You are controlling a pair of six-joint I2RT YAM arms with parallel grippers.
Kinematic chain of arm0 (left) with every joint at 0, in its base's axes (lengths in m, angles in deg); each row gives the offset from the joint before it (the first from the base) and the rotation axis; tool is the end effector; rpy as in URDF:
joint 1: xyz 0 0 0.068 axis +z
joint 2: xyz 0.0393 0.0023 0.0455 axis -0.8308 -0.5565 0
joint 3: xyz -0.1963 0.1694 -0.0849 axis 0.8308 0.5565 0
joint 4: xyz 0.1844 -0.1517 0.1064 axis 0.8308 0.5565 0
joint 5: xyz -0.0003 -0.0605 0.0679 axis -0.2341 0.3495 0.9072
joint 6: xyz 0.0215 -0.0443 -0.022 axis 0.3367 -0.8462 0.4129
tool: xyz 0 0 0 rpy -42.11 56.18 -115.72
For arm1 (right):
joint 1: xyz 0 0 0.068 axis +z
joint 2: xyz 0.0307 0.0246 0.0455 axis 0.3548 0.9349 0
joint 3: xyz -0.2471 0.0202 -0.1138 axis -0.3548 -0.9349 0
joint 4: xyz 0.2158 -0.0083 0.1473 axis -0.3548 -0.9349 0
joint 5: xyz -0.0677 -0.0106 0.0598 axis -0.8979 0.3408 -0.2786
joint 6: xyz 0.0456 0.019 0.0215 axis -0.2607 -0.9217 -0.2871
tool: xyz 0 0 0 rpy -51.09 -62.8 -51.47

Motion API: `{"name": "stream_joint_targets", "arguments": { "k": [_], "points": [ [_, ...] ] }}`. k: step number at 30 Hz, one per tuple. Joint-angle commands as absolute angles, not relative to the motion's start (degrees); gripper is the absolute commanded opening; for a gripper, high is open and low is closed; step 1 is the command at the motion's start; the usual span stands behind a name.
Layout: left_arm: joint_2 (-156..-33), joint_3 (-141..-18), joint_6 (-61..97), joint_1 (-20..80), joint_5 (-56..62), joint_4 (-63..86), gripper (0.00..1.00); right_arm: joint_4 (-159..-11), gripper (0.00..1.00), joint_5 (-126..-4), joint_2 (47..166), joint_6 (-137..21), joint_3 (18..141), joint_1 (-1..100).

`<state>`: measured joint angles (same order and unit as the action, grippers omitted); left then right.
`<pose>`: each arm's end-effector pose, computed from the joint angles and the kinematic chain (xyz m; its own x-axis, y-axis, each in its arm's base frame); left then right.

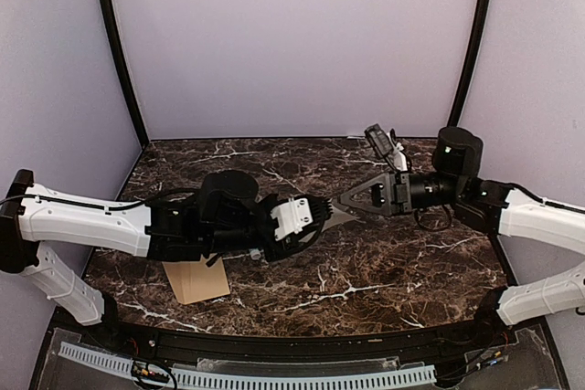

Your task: Place the letter into the envelope and seal it

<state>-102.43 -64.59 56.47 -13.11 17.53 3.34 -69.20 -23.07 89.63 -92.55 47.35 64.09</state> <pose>0.1246 -0.3182 0.2890 0.3191 0.4407 -0.8390 0.8377 0.2828 0.4672 0.1648 0.1925 0.3133 -0.7076 -0.0789 -0.7022 -0.7047 0.0062 0.7094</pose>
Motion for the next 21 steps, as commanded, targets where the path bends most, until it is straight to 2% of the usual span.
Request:
{"name": "stream_joint_targets", "arguments": {
  "k": [1,5,8,14,21],
  "points": [
    [-100.1,-63.0,54.4,-13.2,19.2,-0.2,0.13,-77.5,0.48,-32.4,84.8,-87.0,50.7,62.6],
    [-99.5,-62.7,51.2,-12.2,19.2,-1.6,0.13,-82.1,0.82,-40.7,81.1,-83.5,50.9,62.1],
    [-99.4,-63.7,46.7,-10.5,16.6,-1.5,0.15,-80.8,0.96,-44.3,78.5,-81.2,49.2,62.0],
    [-99.3,-67.2,36.1,-7.5,10.3,-0.5,0.15,-71.4,0.98,-44.1,75.7,-77.3,43.8,61.9],
    [-98.2,-70.1,21.6,-4.0,0.0,-2.2,0.16,-61.5,0.99,-39.2,78.1,-78.2,41.0,62.1]
  ]
}}
